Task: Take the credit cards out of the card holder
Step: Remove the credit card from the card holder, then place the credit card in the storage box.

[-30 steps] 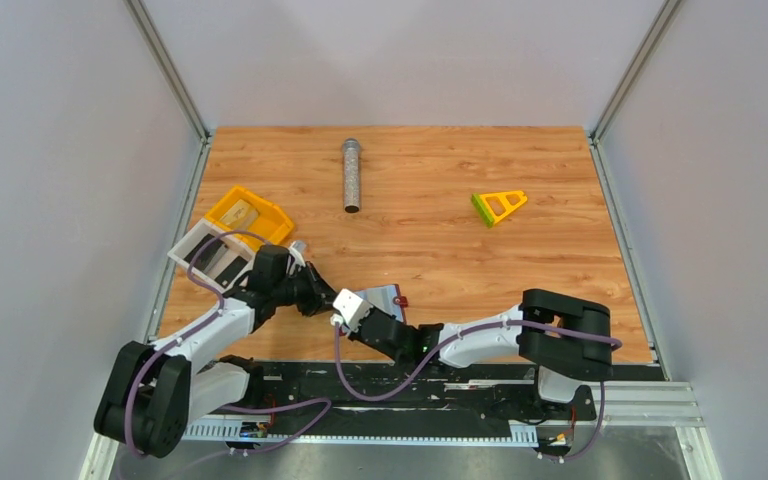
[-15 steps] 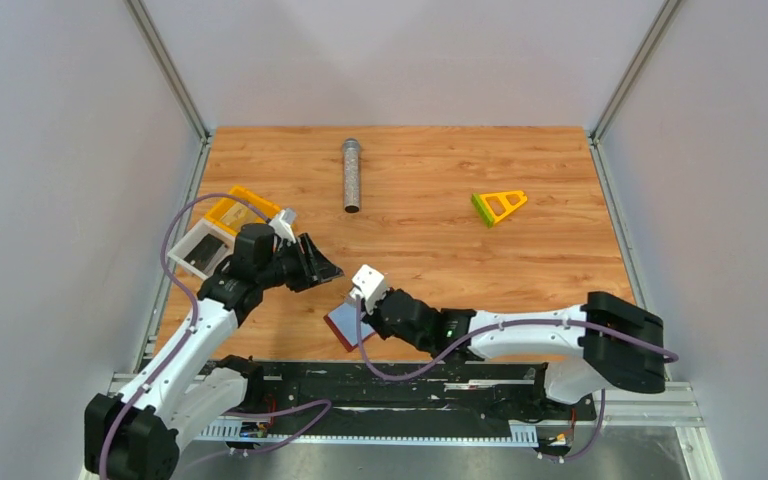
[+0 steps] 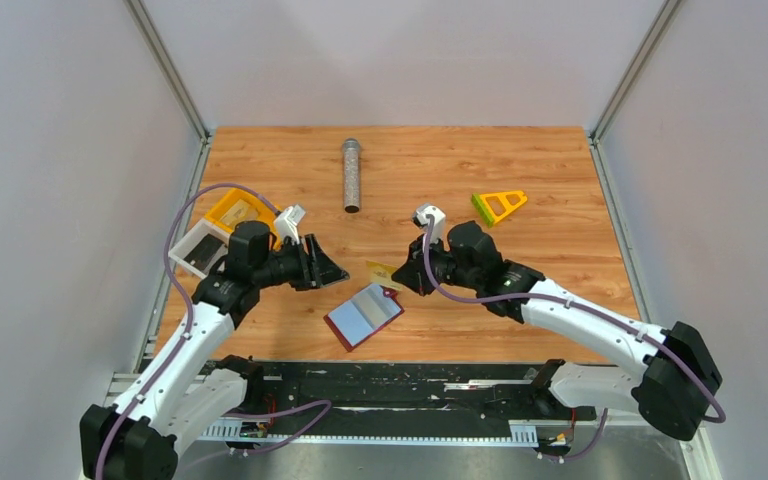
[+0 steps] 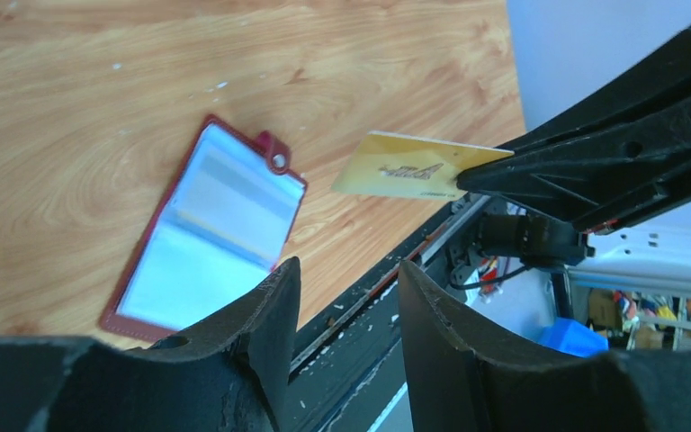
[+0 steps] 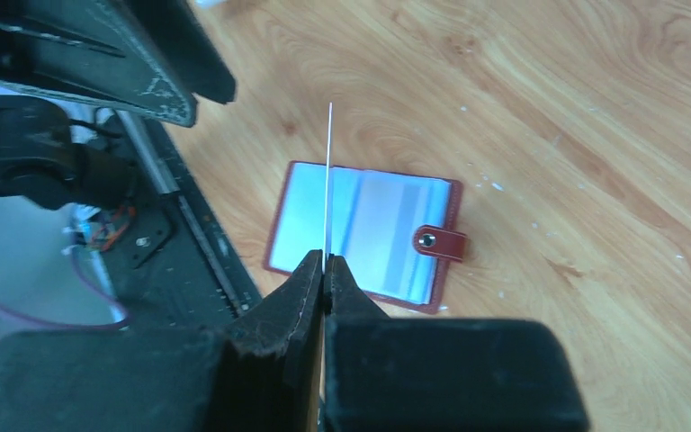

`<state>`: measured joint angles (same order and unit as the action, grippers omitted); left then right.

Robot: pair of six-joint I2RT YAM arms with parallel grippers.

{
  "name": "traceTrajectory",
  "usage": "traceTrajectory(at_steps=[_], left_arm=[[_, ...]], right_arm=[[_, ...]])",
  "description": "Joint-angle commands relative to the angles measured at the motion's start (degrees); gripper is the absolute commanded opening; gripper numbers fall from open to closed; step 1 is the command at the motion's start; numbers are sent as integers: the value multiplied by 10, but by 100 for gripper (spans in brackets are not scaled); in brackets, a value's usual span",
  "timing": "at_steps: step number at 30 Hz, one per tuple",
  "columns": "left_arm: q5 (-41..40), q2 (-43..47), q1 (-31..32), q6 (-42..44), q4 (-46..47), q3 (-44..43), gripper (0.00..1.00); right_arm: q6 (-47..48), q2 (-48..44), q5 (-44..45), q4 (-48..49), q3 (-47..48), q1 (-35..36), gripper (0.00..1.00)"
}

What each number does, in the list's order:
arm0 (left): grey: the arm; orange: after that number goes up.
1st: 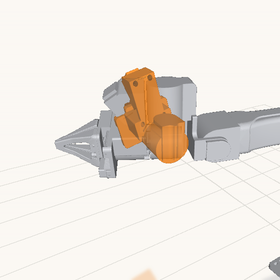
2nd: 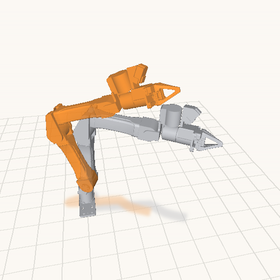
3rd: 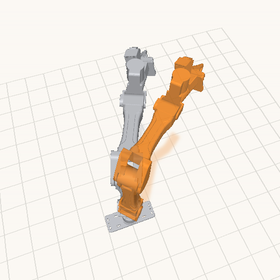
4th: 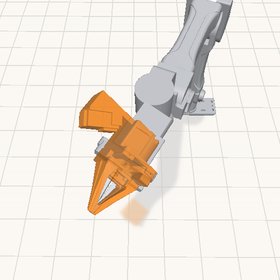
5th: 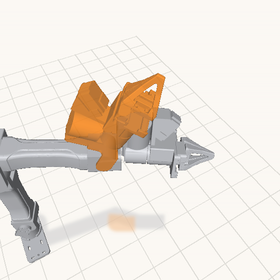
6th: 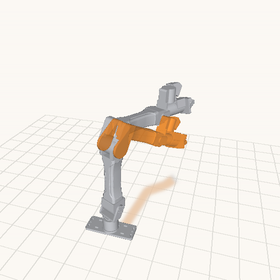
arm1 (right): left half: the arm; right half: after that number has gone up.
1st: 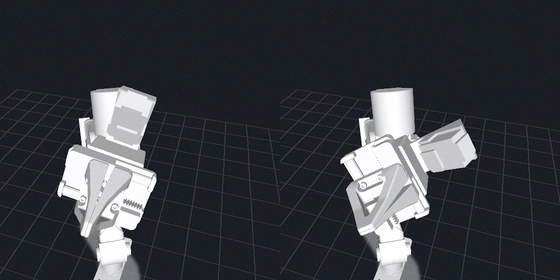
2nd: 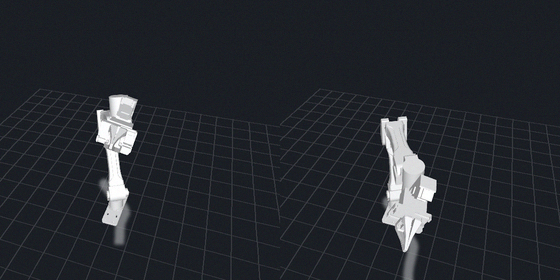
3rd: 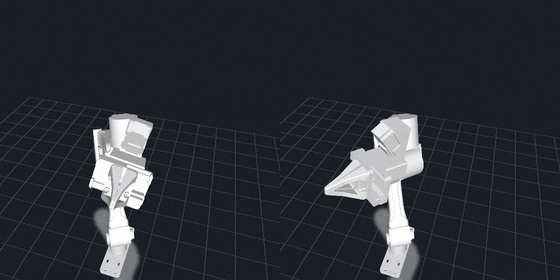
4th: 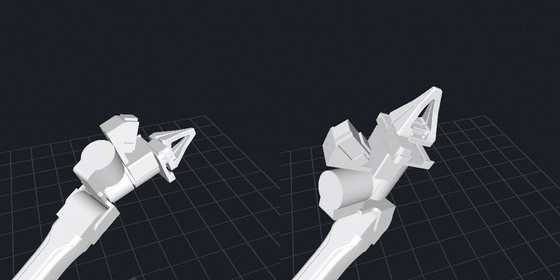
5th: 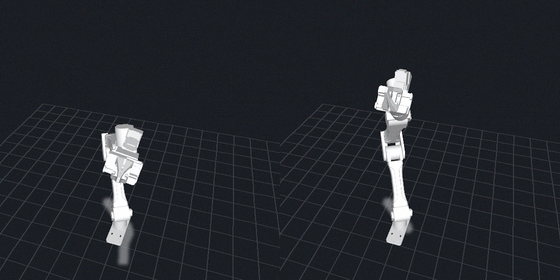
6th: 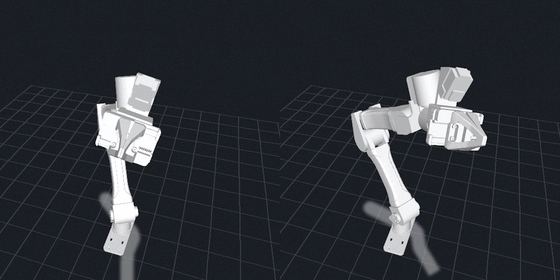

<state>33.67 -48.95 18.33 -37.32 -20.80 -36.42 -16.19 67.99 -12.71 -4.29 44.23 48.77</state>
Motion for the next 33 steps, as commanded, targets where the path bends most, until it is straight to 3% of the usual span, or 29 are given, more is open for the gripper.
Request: traceTrajectory(at_steps=[1, 6, 13, 17, 21, 24, 29, 33], left_arm=[[74, 13, 0, -20, 100, 5, 53], [107, 6, 0, -61, 190, 38, 55], [172, -28, 0, 15, 121, -16, 56], [207, -39, 0, 35, 99, -25, 57], [205, -39, 1, 39, 80, -24, 57], [152, -13, 1, 18, 78, -14, 60], [93, 38, 1, -137, 232, 65, 64], [63, 39, 4, -222, 341, 117, 67]], right_arm=[[-44, -28, -96, -12, 29, -12, 0], [-71, -26, -149, 11, 26, -12, 0], [-24, 24, -304, -64, 69, -54, 0], [-30, 44, -337, -70, 89, -58, 0], [-69, 48, -274, -70, 101, -68, 0], [-132, 27, -186, -55, 94, -73, 0], [-309, -36, -97, 88, 11, -73, 0], [-373, -73, -45, 180, -46, -65, 0]])
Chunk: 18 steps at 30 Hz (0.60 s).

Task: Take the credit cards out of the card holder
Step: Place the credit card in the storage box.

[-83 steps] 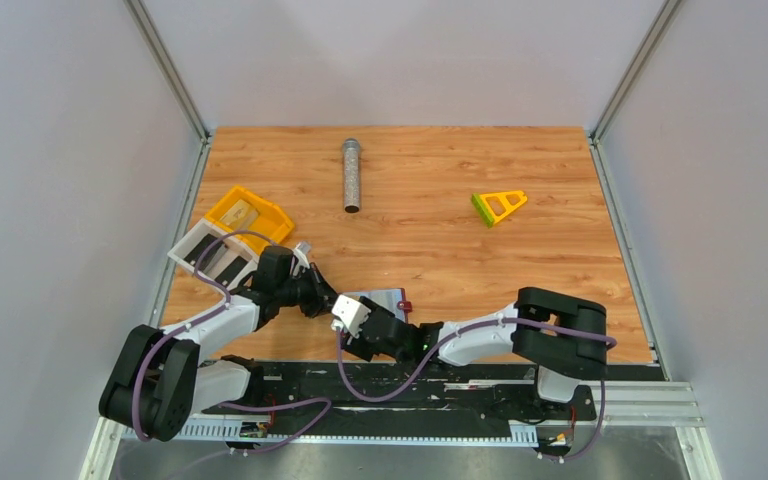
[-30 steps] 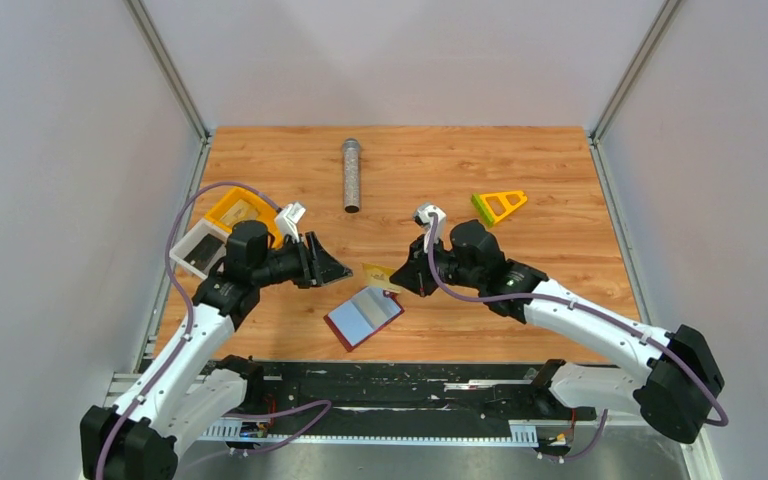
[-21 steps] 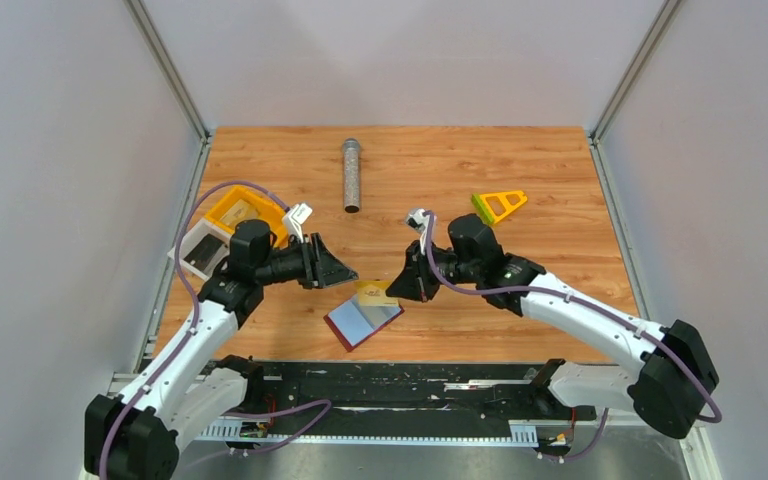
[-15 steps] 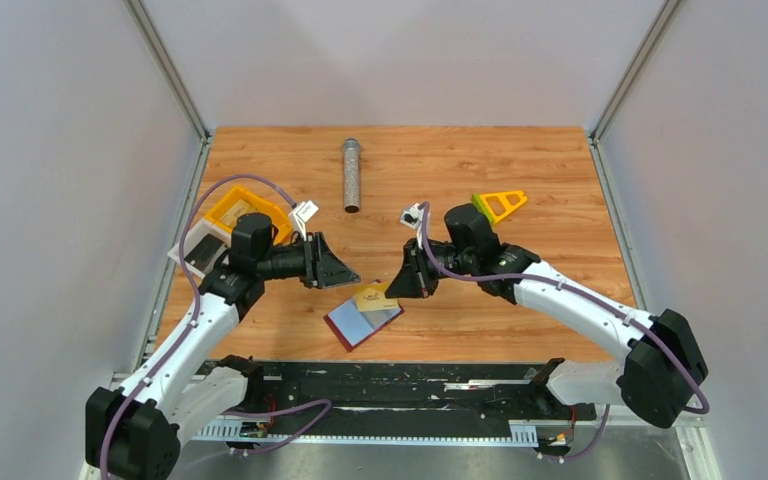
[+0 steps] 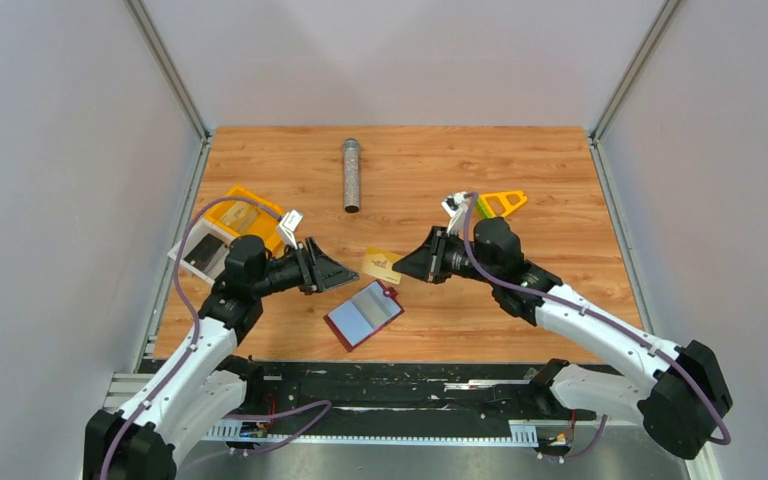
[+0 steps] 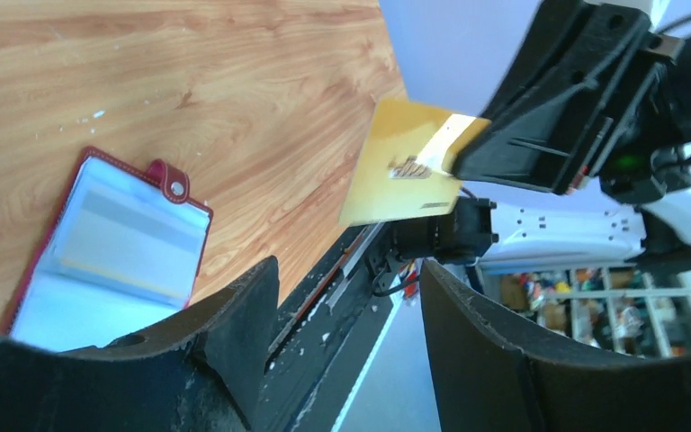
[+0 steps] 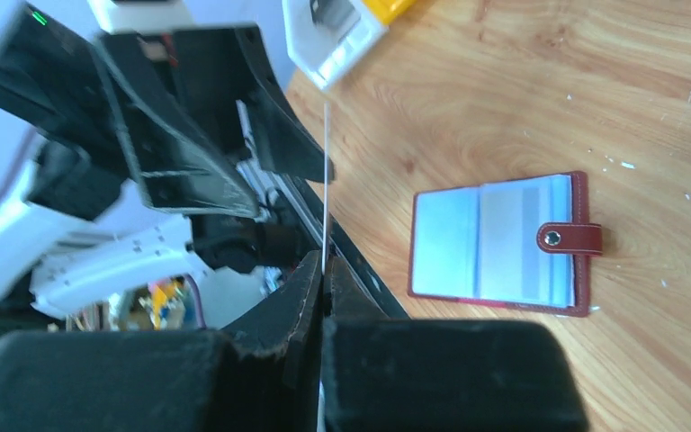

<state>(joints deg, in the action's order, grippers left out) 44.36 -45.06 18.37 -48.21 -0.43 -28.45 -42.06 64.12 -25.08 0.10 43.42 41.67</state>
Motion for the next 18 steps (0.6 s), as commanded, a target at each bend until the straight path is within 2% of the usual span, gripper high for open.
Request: traceTrajectory(at_steps=[1, 9, 13, 15, 16, 17, 18], left_arm=[[-45, -4, 7, -121, 151, 41, 67], [-47, -42, 16, -153, 245, 34, 67], [-33, -62, 17, -158, 271, 27, 57], [-30, -65, 17, -159, 277, 27, 42], [-32, -65, 17, -159, 277, 28, 30], [-33, -64, 17, -160, 278, 29, 24], [-34, -63, 17, -161, 279, 31, 12]], right_arm=[[-120, -37, 83, 144, -43, 9, 0], [-157, -36, 73, 209, -59, 28, 0], [-163, -32, 61, 217, -68, 32, 1], [-162, -27, 42, 217, -71, 32, 4], [-160, -22, 30, 216, -72, 32, 5], [-154, -19, 18, 213, -73, 32, 6], [-148, -18, 10, 208, -74, 32, 7]])
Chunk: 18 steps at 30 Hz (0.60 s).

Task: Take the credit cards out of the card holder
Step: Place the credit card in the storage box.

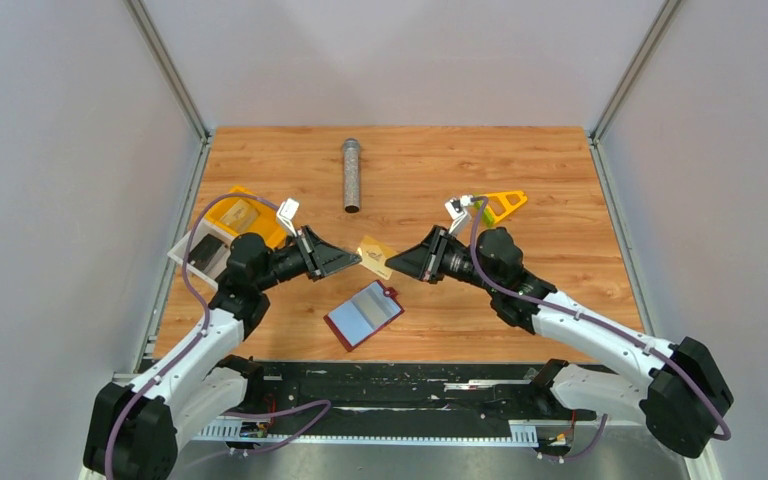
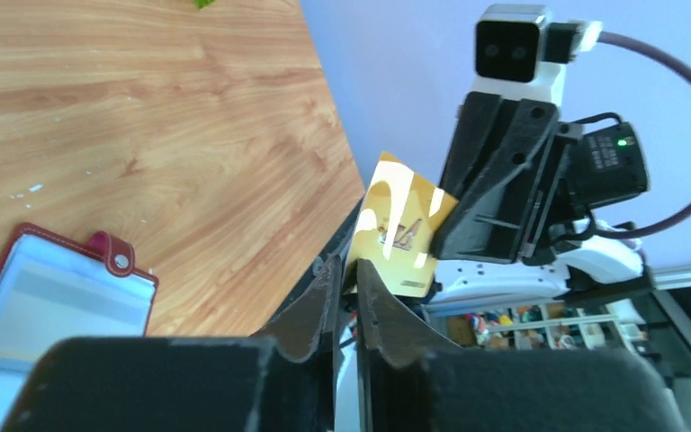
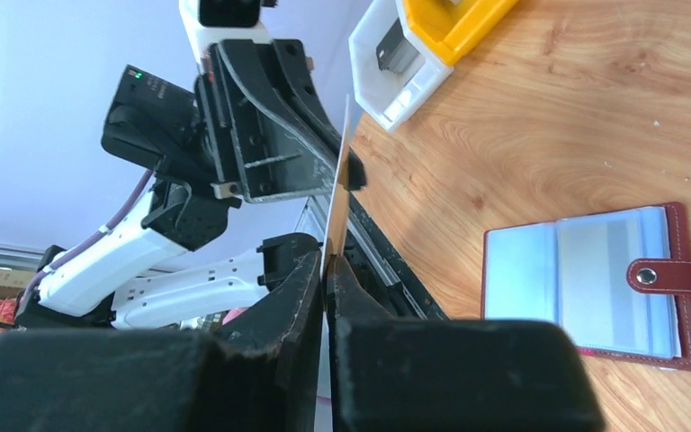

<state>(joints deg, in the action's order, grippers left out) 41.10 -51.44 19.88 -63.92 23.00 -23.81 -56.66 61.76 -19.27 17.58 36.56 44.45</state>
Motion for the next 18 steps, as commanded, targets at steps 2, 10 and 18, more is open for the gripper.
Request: traceTrajectory(at_steps=[2, 10, 18], left_arm=[[-2, 2, 2, -3, 47, -14, 1], [34, -7, 2, 30, 32, -22, 0], [159, -63, 2, 97, -28, -70, 0]], right_arm=[[20, 6, -62, 12, -8, 5, 10], [176, -30, -84, -131, 33, -3, 32], [335, -55, -116, -305, 123, -57, 61]])
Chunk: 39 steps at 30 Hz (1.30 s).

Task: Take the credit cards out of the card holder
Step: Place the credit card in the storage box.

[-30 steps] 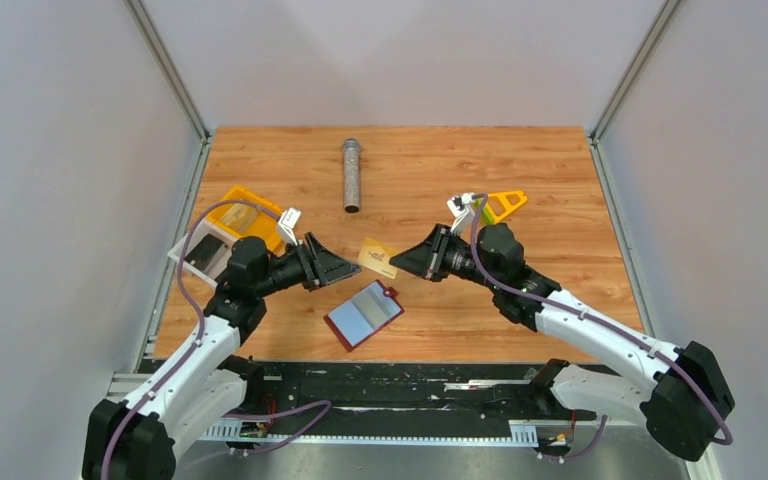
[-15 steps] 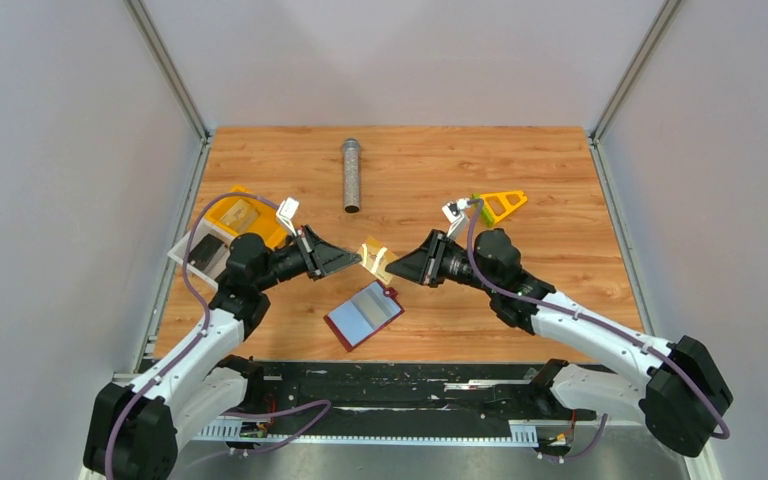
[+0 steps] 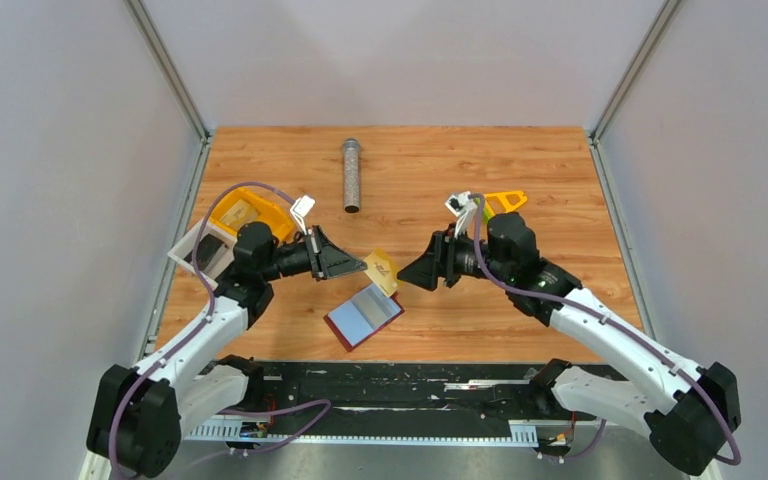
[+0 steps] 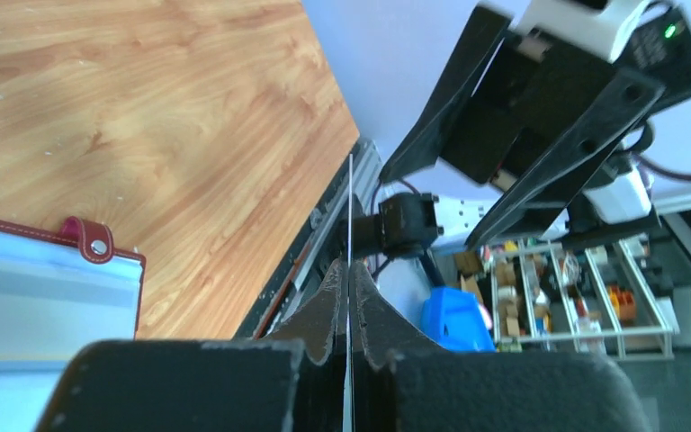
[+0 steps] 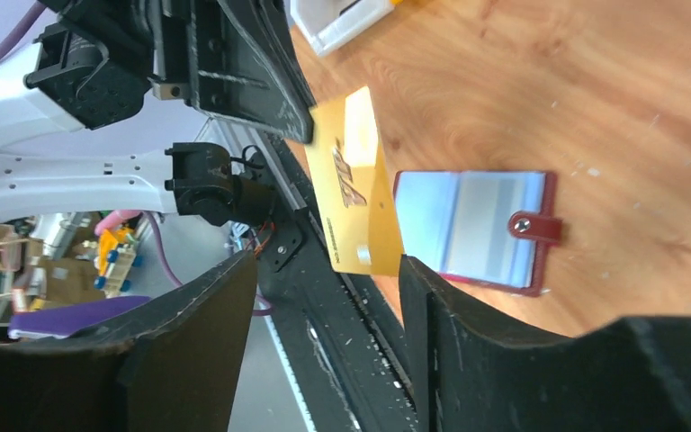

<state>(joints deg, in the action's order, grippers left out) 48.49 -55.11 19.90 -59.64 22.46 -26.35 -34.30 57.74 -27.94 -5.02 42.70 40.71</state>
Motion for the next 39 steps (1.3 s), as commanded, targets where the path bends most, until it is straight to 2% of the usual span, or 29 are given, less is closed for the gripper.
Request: traceTrajectory(at_steps=[1, 5, 12, 19, 30, 33, 34, 37, 38, 39], left_arm=[[107, -33, 1, 57, -25, -50, 0], [165, -63, 2, 67, -38, -74, 0], [190, -83, 4, 188, -193, -131, 0], [204, -95, 8, 184, -177, -134, 0], [217, -113, 9, 200, -186, -141, 0], [221, -120, 9, 202, -188, -144, 0], [221, -120, 9, 203, -189, -145, 0], [219, -119, 9, 210, -198, -148, 0], [217, -119, 9, 215, -207, -150, 0], [207, -119, 9, 218, -213, -152, 6]], right_arm=[[128, -8, -46, -95, 75, -25, 62], [166, 45, -107, -144, 130, -41, 60], [180, 154, -219, -151, 201, -48, 53], [190, 222, -253, -156, 229, -48, 50], [176, 253, -299, -131, 233, -44, 26], [170, 260, -305, -124, 228, -40, 23], [169, 262, -303, -124, 227, -38, 20], [164, 259, -290, -119, 221, -38, 1], [159, 256, -278, -117, 219, -38, 0], [146, 253, -265, -112, 217, -38, 0]])
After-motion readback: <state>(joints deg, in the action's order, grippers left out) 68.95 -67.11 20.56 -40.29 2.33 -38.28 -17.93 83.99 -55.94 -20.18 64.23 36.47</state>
